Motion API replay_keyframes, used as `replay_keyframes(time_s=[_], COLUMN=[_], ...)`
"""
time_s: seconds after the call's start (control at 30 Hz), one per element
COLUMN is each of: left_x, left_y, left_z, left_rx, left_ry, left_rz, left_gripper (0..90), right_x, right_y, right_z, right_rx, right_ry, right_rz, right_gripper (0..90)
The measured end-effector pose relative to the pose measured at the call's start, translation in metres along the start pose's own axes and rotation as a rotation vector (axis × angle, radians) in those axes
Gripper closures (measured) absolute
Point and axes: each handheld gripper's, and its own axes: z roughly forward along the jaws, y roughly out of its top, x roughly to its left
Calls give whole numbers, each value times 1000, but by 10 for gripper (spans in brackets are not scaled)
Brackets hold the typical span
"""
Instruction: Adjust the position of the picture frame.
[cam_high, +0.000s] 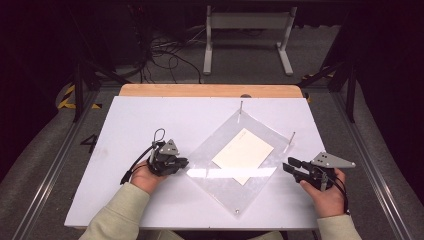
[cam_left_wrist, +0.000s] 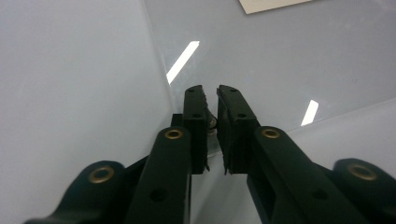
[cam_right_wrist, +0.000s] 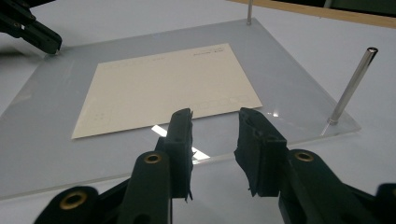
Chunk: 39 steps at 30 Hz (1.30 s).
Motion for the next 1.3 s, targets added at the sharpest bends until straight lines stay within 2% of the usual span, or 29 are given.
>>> replay_keyframes(time_s=[0.13,0.23,0.37,0.5,0.63,0.7,0.73,0.77,0.87,0.93,1.0,1.1,1.13,1.2,1.3], left_x=[-5,-8,-20,-26,-31,-32,-32,-33,-33,-34,-36,-38,-38,-39,-42], left_y=[1,2,2,2,0,-2,-2,-3,-4,-5,-5,-5,-5,-6,-7], left_z=[0,-1,-4,-5,-5,-6,-6,-6,-6,-6,-6,-7,-7,-7,-9], left_rx=[14,28,57,66,63,52,49,43,35,34,33,35,38,37,40], left_ry=[31,22,-9,-34,-53,-64,-70,-75,-78,-77,-74,-74,-72,-77,-76], left_rz=[23,27,67,99,96,96,97,84,80,82,79,95,99,106,112], left_gripper=[832,832,832,832,832,832,832,832,831,832,832,832,832,832,832], right_x=[-1,-3,-7,-17,-35,-43,-50,-50,-59,-60,-64,-67,-67,-68,-67], right_y=[0,1,3,7,16,21,25,25,31,31,31,32,34,36,44], right_z=[-1,-2,-2,0,9,15,22,22,36,39,46,54,55,57,60], right_rx=[-7,-10,-19,-25,-11,8,30,30,64,72,89,105,110,119,119], right_ry=[-1,-8,-23,-83,-161,-185,-208,-208,-244,-249,-256,-263,-274,-274,-269], right_rz=[6,11,14,36,81,87,82,82,71,71,69,47,32,32,5], right_gripper=[651,654,657,672,689,689,677,677,673,675,705,831,844,847,849])
